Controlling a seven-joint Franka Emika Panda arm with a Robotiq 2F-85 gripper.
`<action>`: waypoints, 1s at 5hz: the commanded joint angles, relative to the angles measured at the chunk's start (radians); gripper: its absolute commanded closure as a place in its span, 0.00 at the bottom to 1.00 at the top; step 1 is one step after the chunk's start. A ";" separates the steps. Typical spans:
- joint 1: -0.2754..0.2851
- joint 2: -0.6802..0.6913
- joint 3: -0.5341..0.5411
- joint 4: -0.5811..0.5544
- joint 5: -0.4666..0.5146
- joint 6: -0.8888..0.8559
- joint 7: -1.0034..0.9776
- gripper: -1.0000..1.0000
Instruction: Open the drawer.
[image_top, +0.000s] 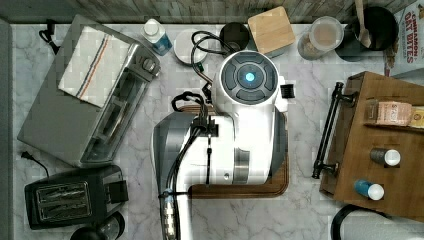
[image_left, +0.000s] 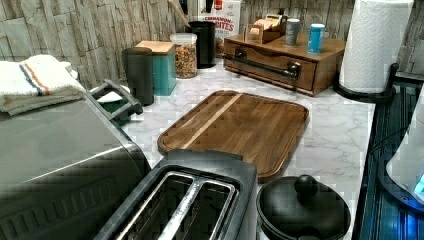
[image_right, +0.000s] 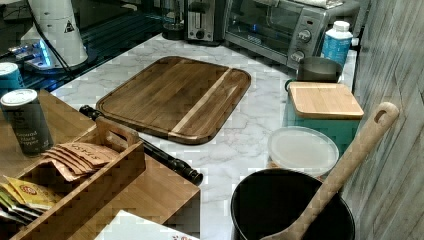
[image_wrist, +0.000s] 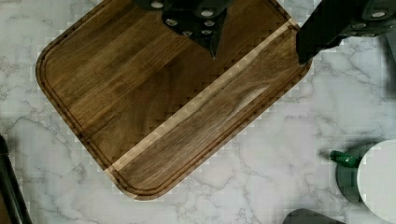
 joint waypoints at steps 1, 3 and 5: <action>-0.002 -0.001 -0.002 -0.004 0.013 0.000 0.000 0.00; -0.068 0.027 -0.069 0.009 -0.032 -0.012 -0.173 0.00; -0.152 0.103 -0.124 0.068 -0.066 0.060 -0.349 0.00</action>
